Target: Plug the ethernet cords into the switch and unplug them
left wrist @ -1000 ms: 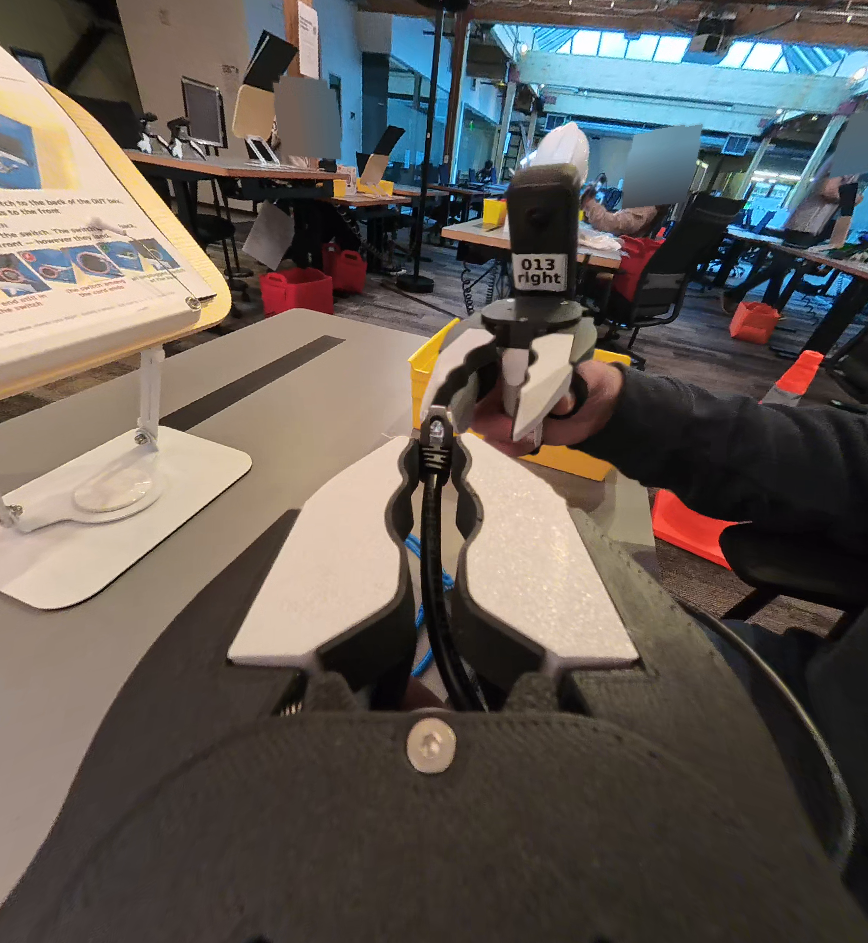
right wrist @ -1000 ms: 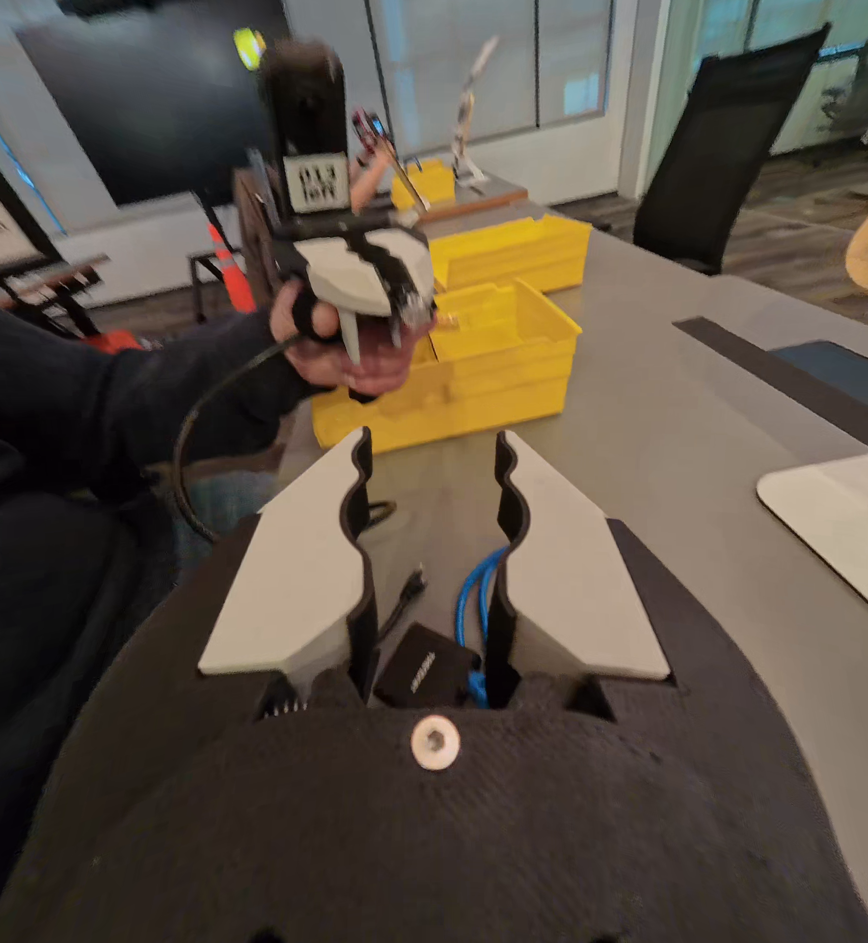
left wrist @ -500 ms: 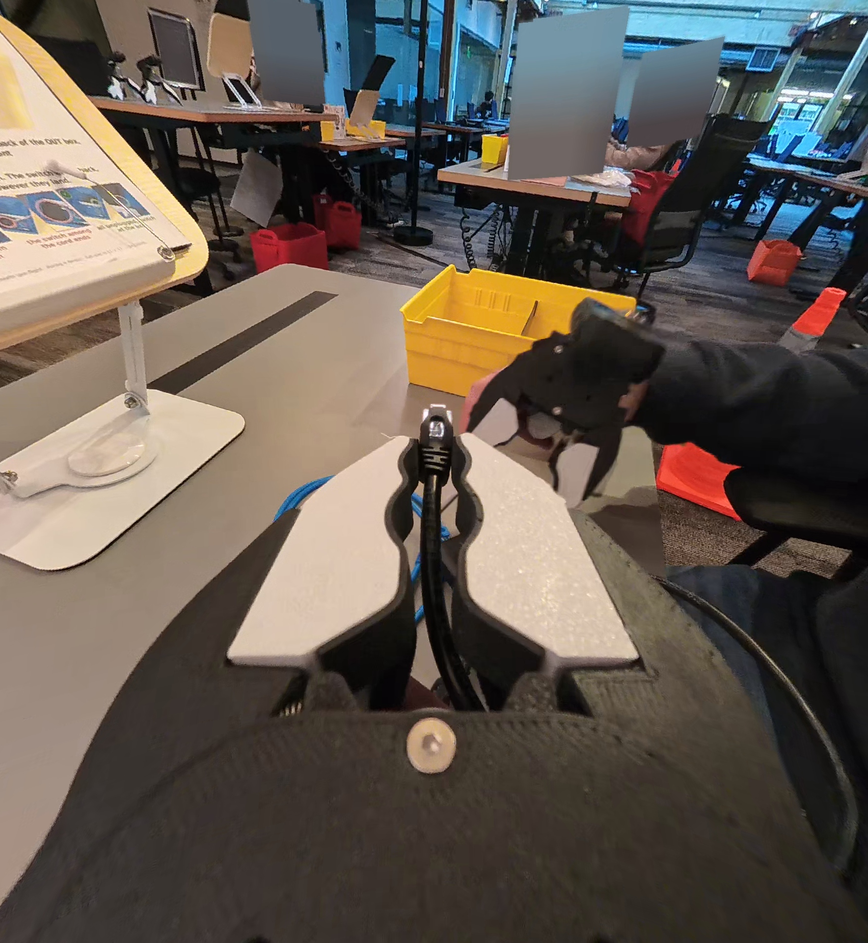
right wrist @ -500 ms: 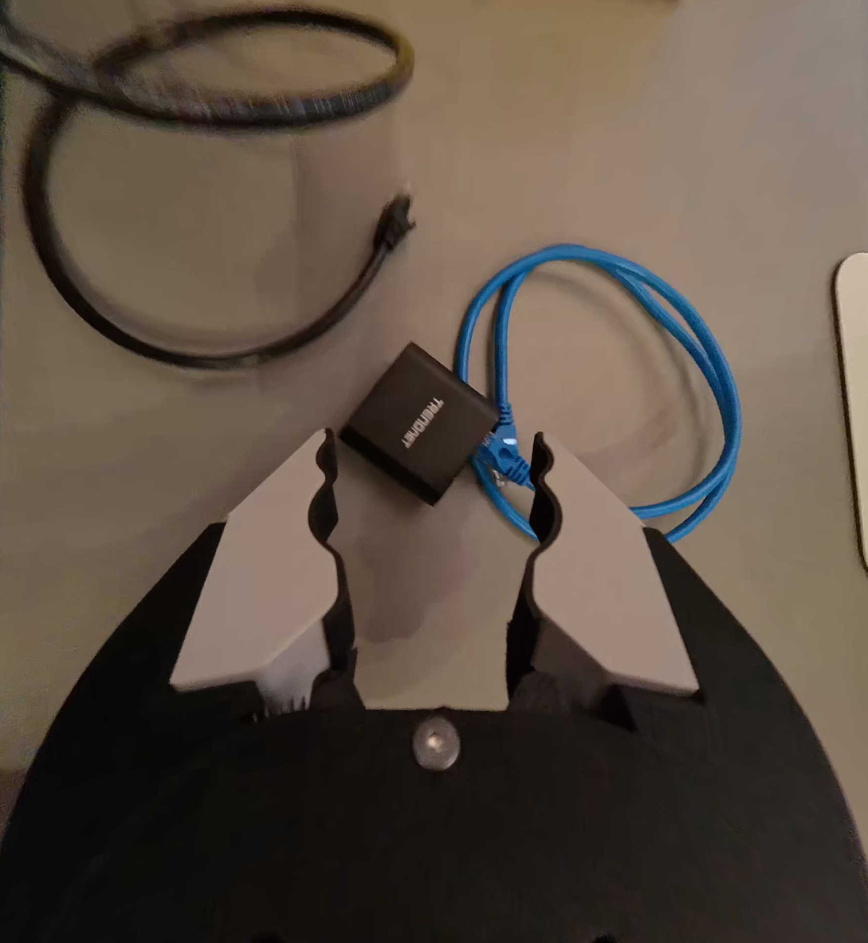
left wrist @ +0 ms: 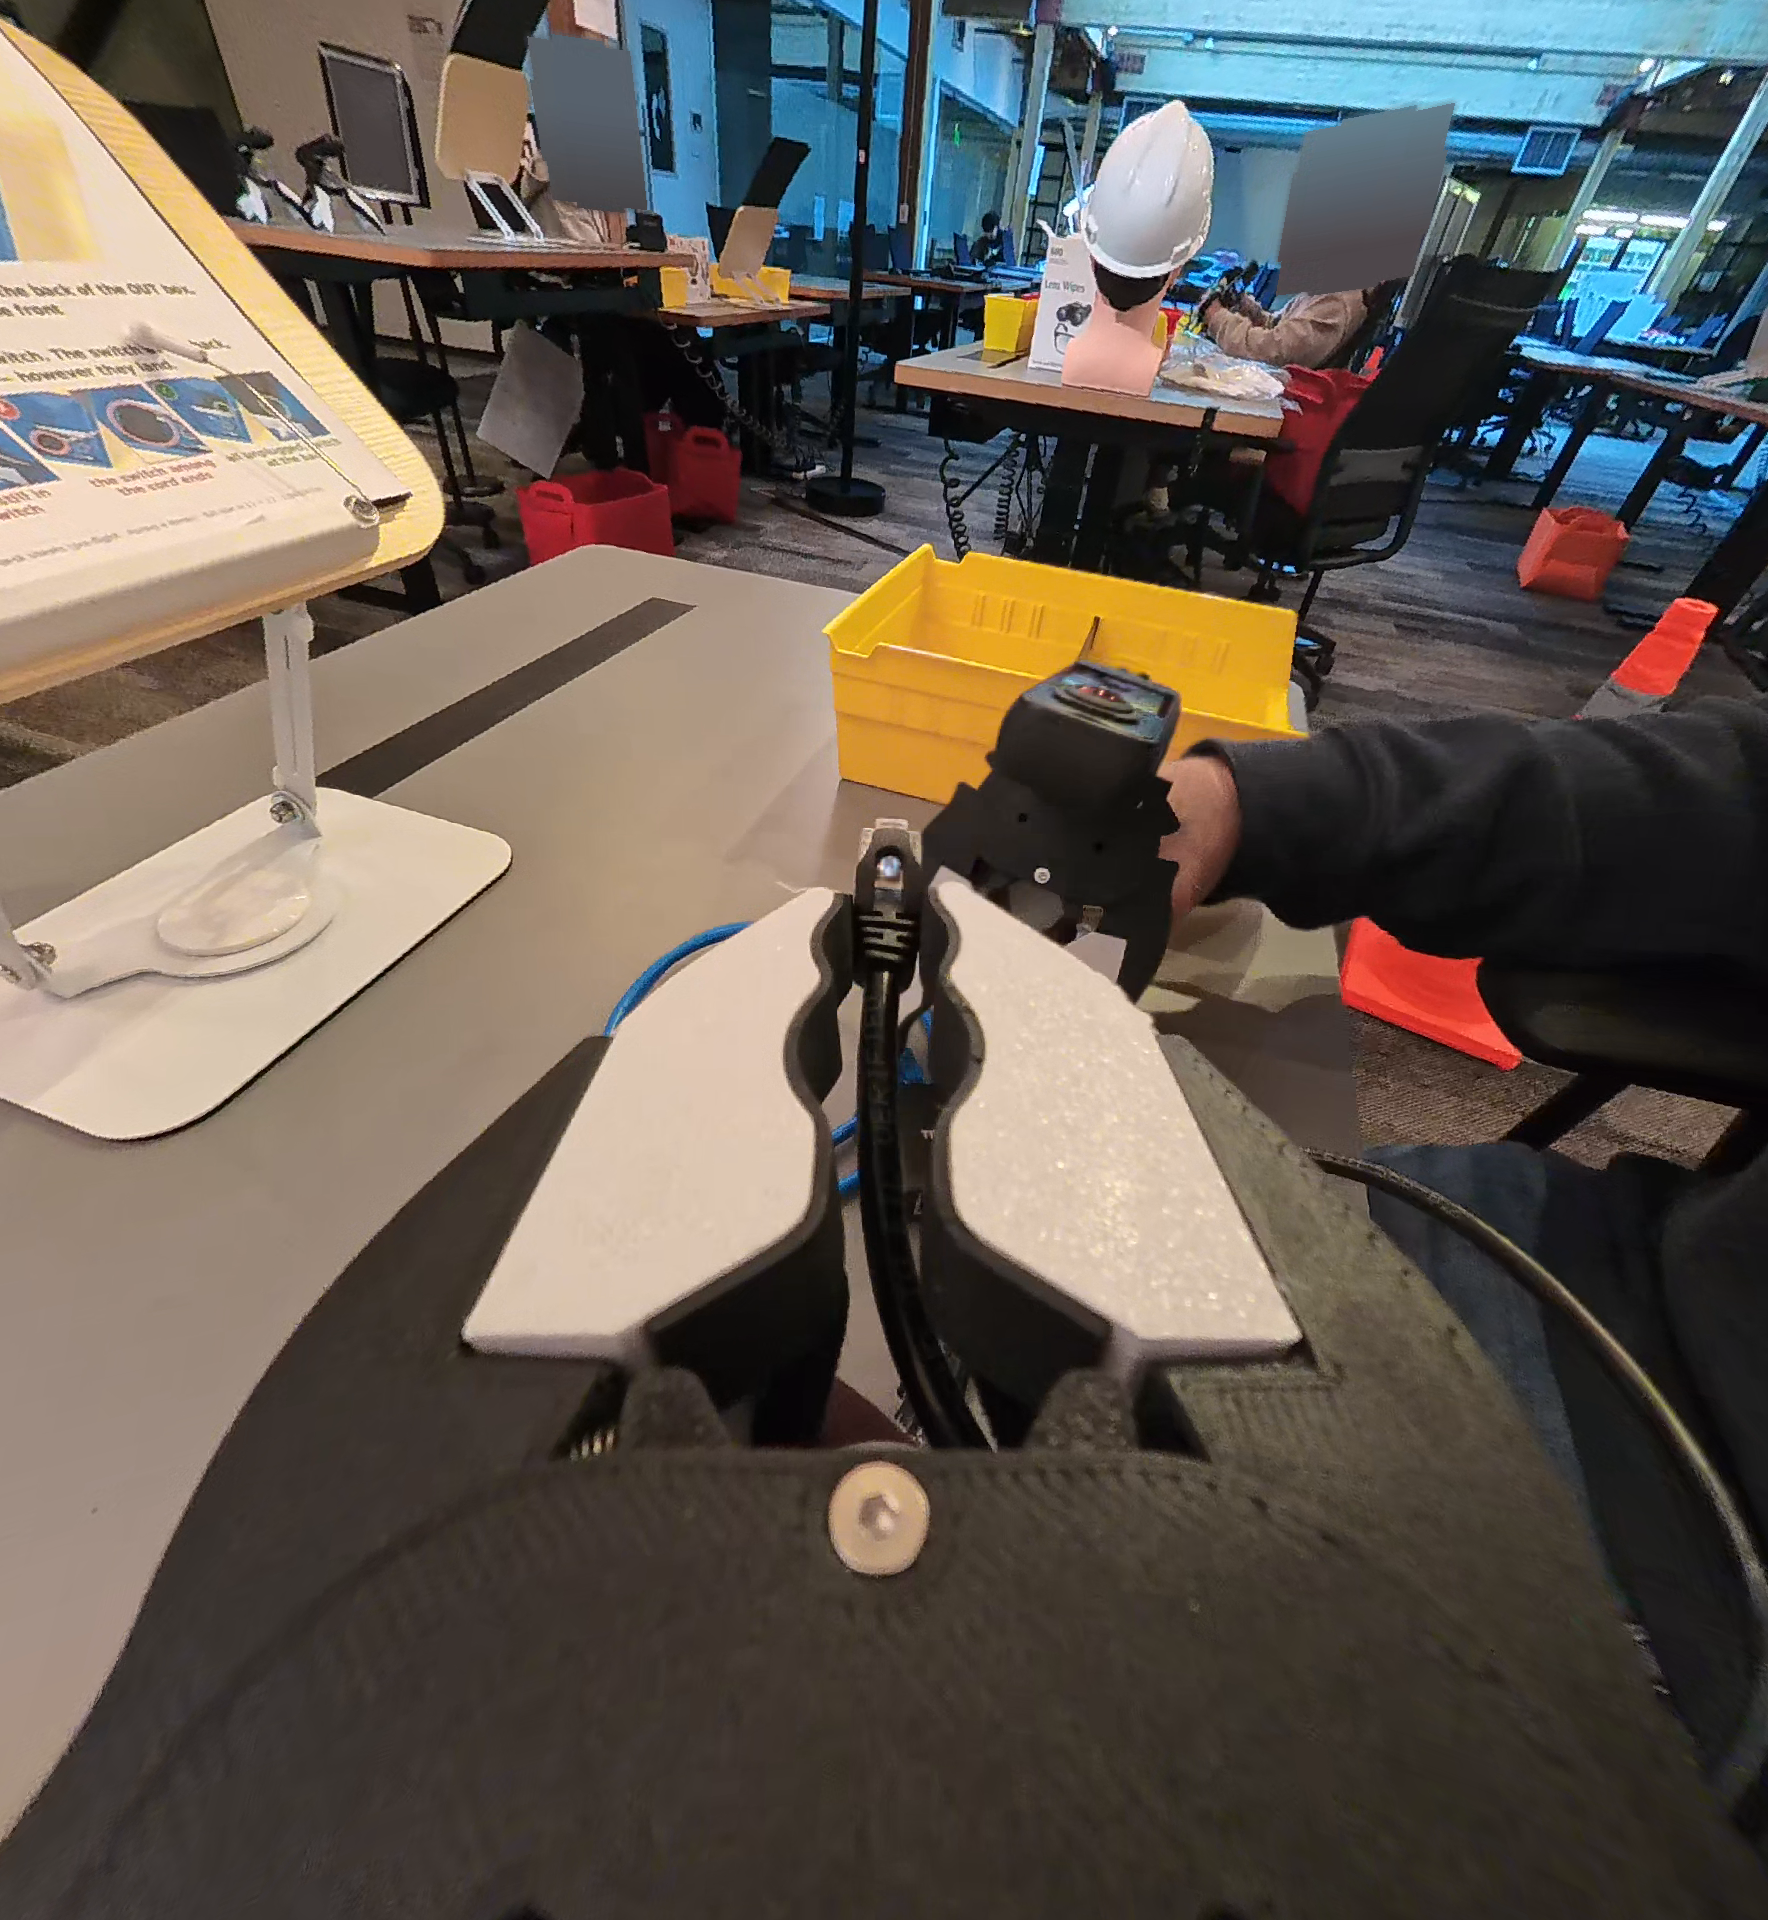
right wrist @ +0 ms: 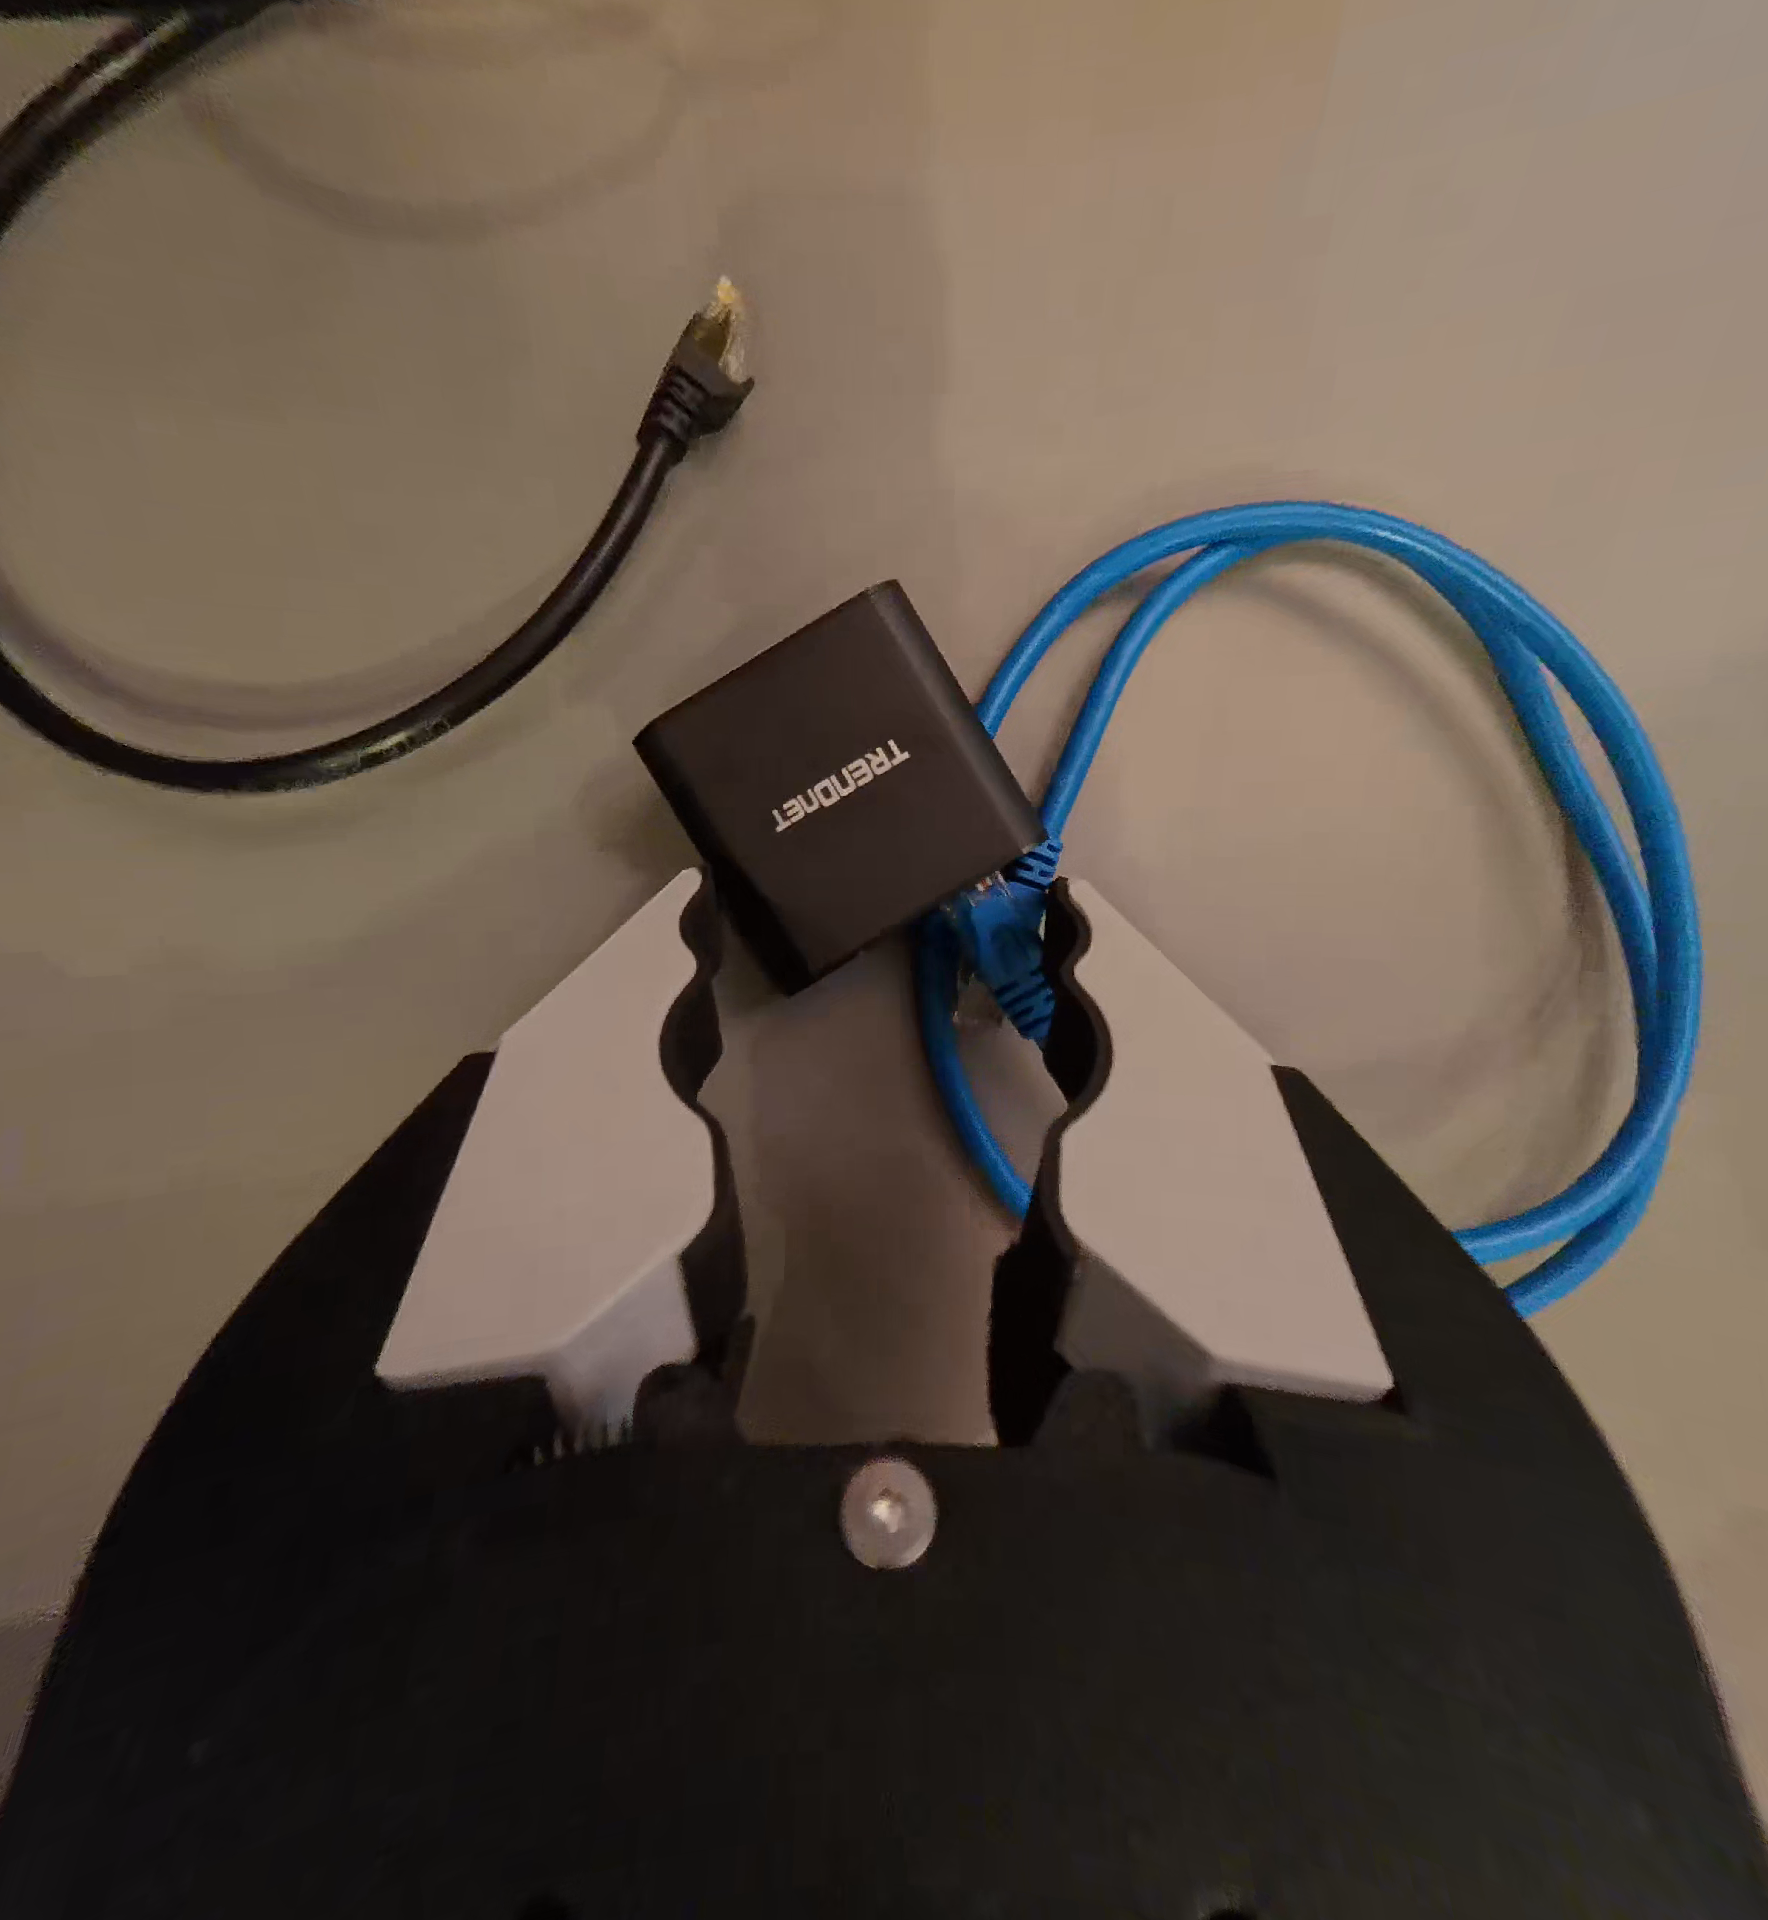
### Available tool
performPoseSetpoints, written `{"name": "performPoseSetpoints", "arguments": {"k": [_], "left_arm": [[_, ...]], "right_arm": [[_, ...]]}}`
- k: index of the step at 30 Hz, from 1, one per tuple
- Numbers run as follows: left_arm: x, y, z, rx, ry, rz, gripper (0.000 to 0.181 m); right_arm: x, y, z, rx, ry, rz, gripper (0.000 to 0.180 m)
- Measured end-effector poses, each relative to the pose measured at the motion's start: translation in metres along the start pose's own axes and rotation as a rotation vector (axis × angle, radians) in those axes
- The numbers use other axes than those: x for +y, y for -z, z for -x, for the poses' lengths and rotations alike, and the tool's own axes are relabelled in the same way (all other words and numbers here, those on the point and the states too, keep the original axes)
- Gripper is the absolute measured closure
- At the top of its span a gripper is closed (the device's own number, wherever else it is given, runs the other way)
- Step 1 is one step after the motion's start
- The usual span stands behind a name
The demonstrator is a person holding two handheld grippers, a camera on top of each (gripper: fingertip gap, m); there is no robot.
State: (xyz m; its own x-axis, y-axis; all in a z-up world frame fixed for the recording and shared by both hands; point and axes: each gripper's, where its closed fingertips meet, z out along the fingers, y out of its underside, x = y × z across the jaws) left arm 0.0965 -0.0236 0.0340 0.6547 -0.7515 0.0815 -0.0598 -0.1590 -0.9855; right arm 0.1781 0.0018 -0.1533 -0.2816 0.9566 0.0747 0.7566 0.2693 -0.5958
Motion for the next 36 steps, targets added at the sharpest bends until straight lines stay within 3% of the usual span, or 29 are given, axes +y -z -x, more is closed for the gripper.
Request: {"name": "performPoseSetpoints", "arguments": {"k": [9,11,13,15,22,30,36], "left_arm": [[0.005,-0.003,-0.001,-0.018,-0.021,0.040,0.169],[0.004,-0.004,-0.003,-0.018,-0.030,0.046,0.169],[0.003,-0.004,-0.004,-0.019,-0.037,0.051,0.169],[0.004,-0.005,-0.005,-0.021,-0.043,0.059,0.169],[0.004,-0.005,-0.006,-0.016,-0.049,0.068,0.169],[0.003,-0.002,-0.003,-0.023,-0.048,0.076,0.169],[0.005,-0.001,0.000,-0.029,-0.048,0.091,0.169]], "right_arm": [[-0.009,0.019,-0.013,0.006,-0.172,-0.112,0.124],[0.005,0.013,-0.015,0.037,-0.137,0.008,0.126],[0.002,0.007,-0.010,0.034,-0.080,-0.012,0.125],[0.000,0.004,-0.005,0.015,-0.031,-0.028,0.109],[-0.009,-0.001,-0.006,-0.043,0.120,-0.101,0.125],[-0.018,0.002,-0.005,-0.120,0.012,-0.240,0.126],[-0.034,0.026,-0.012,-0.152,-0.077,-0.367,0.126]]}}
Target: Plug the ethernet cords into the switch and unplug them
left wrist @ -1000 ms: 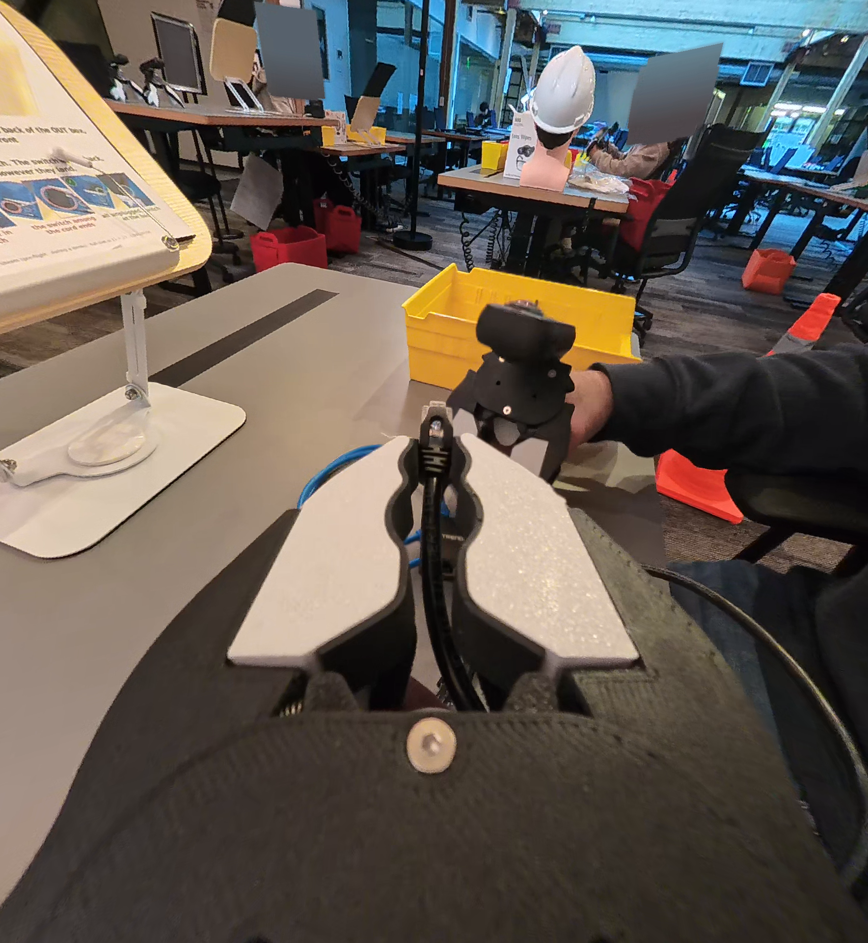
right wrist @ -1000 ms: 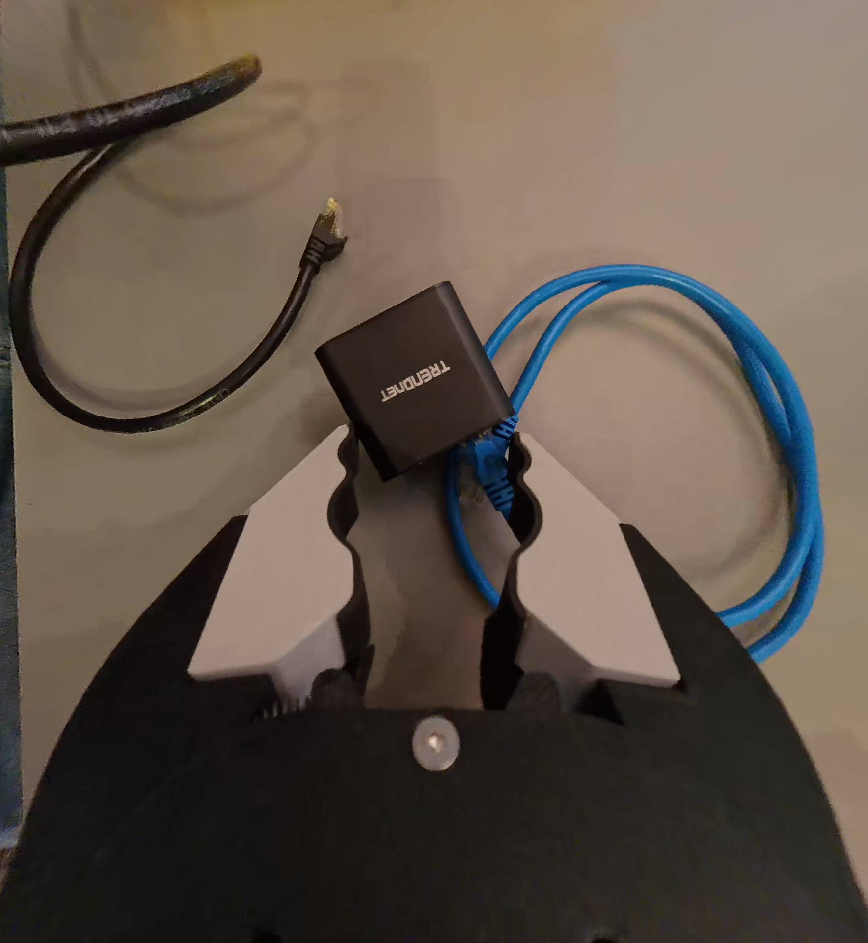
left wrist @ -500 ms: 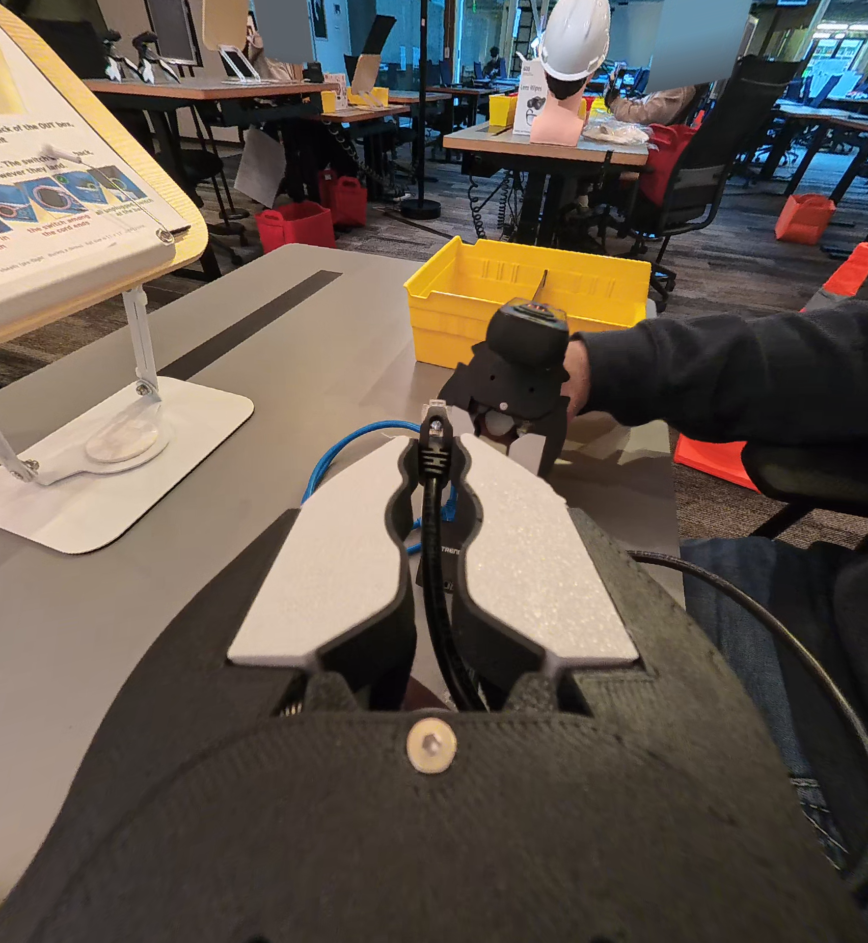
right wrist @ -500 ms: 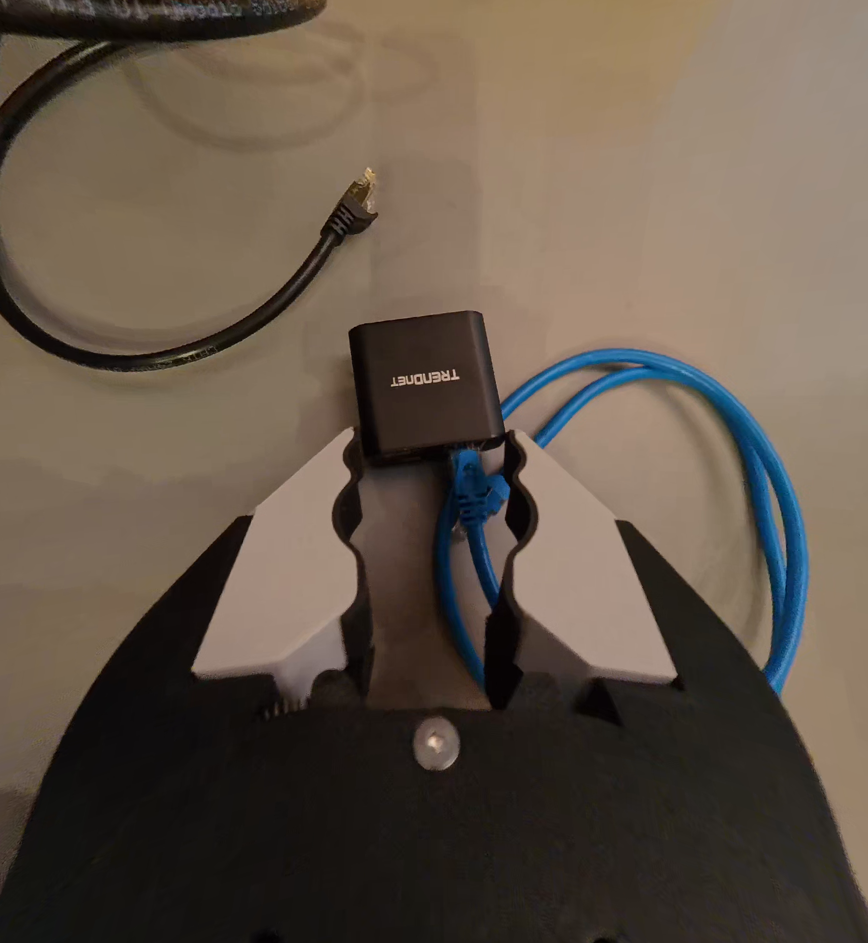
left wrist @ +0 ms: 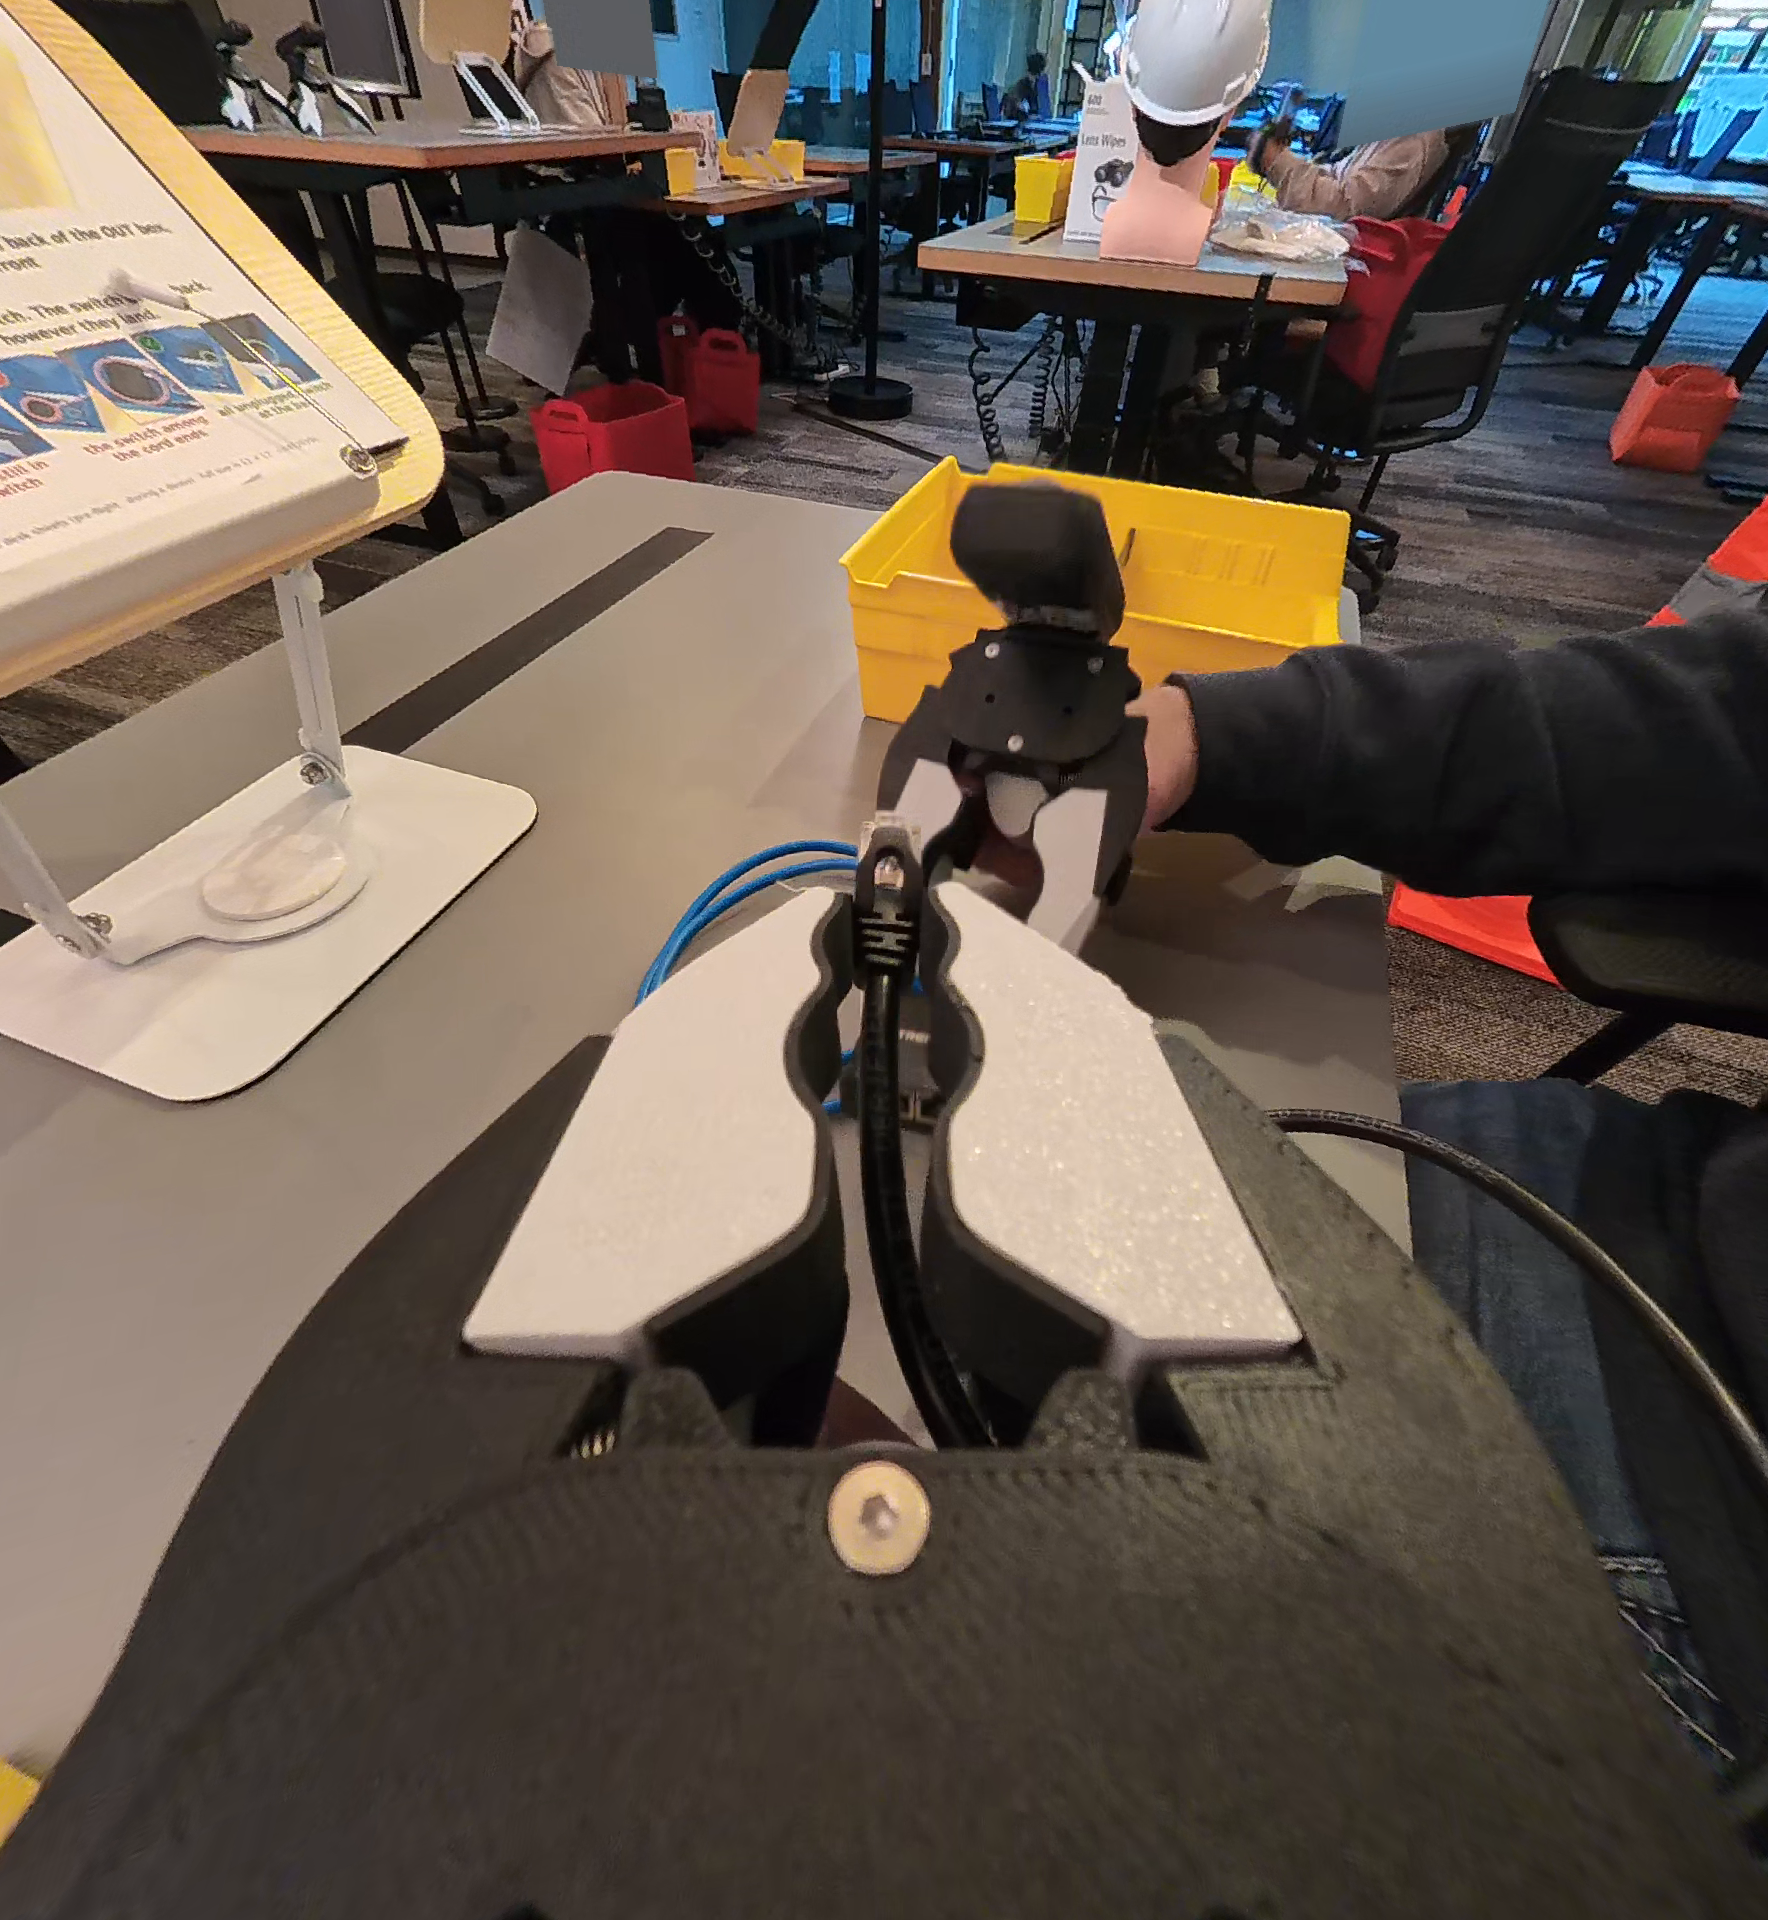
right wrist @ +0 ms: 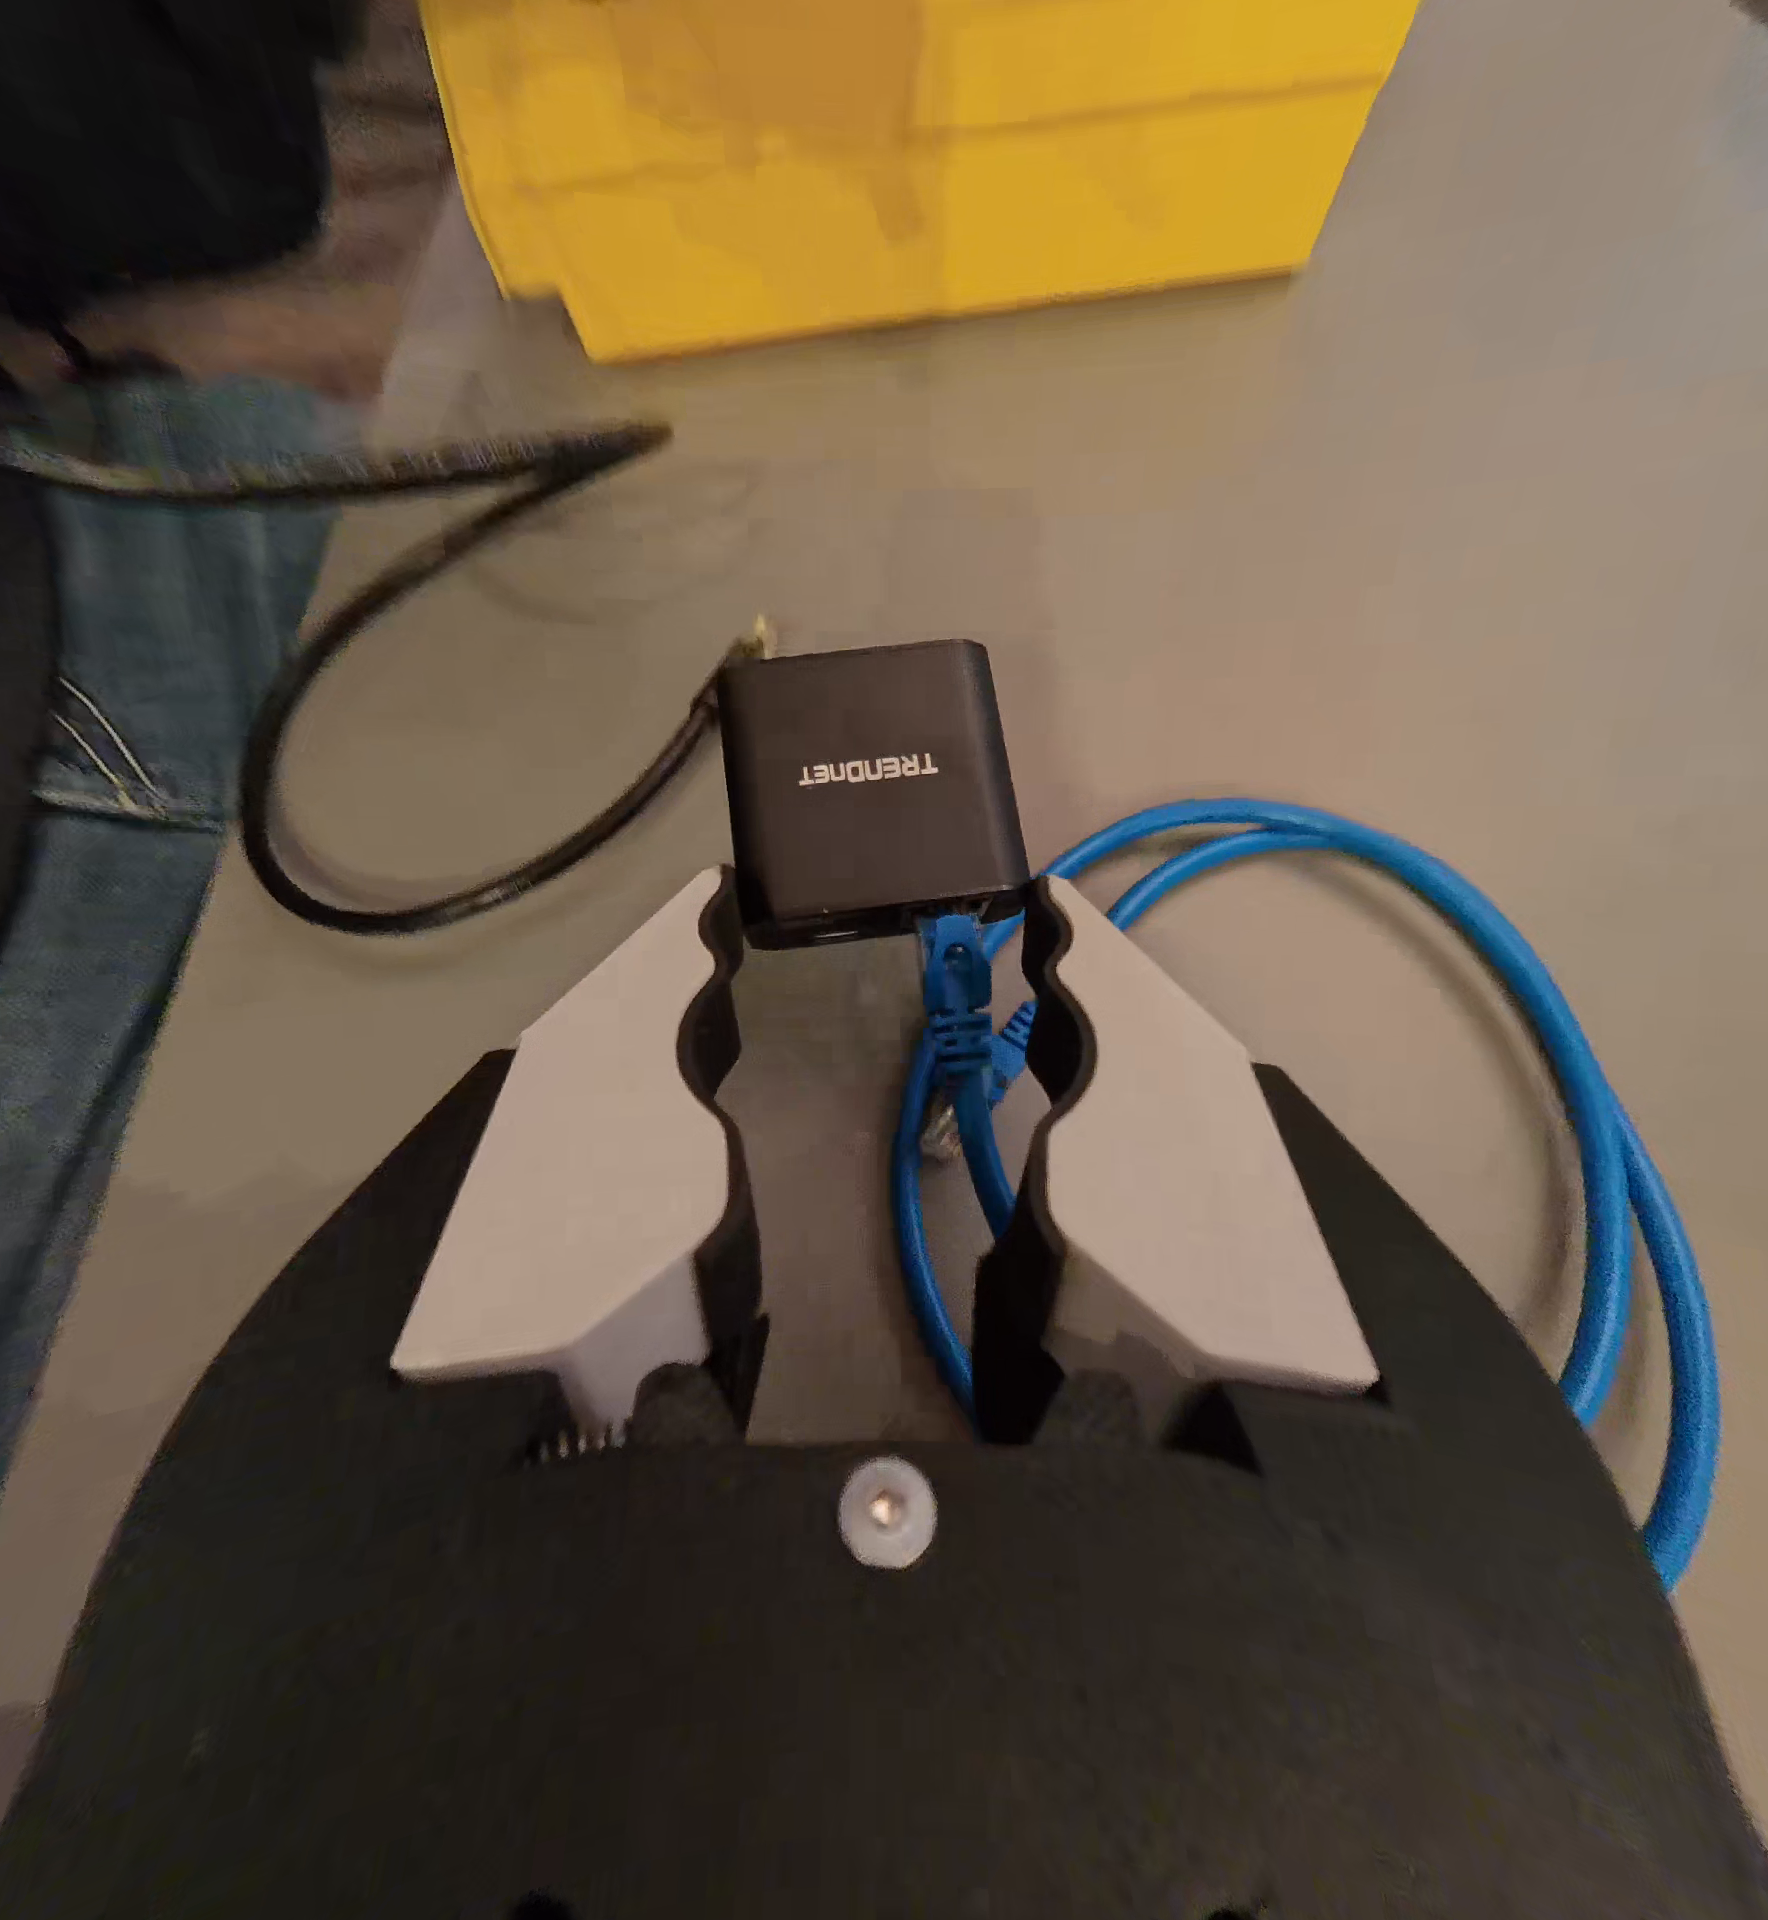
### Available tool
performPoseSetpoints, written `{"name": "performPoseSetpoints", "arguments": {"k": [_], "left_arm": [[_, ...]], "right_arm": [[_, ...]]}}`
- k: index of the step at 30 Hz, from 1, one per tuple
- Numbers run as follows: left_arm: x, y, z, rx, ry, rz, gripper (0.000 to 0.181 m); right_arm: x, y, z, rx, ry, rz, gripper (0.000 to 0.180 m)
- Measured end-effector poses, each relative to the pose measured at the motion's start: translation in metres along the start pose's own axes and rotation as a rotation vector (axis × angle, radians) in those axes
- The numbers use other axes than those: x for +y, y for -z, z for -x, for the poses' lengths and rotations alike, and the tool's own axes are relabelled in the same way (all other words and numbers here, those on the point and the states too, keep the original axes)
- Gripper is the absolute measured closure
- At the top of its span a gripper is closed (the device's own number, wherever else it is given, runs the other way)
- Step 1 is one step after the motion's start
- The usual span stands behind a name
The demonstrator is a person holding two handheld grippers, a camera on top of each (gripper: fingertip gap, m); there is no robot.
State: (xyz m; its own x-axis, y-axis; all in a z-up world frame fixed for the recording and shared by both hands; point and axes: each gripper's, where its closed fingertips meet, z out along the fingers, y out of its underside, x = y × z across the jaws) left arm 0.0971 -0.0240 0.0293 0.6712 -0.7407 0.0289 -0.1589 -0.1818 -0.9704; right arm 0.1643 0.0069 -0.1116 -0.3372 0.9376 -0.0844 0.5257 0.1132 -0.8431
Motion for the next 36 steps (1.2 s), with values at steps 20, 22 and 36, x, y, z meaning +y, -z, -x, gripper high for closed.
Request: {"name": "performPoseSetpoints", "arguments": {"k": [20,22,36], "left_arm": [[0.006,-0.015,0.005,0.001,-0.019,0.099,0.169],[0.006,-0.015,0.005,0.001,-0.024,0.114,0.169],[0.008,-0.026,0.001,0.031,-0.027,0.152,0.169]], "right_arm": [[-0.086,0.053,-0.002,0.031,0.078,-0.049,0.126],[-0.089,0.055,0.000,0.020,0.089,-0.055,0.126],[-0.094,0.061,0.002,-0.008,0.103,-0.026,0.126]]}}
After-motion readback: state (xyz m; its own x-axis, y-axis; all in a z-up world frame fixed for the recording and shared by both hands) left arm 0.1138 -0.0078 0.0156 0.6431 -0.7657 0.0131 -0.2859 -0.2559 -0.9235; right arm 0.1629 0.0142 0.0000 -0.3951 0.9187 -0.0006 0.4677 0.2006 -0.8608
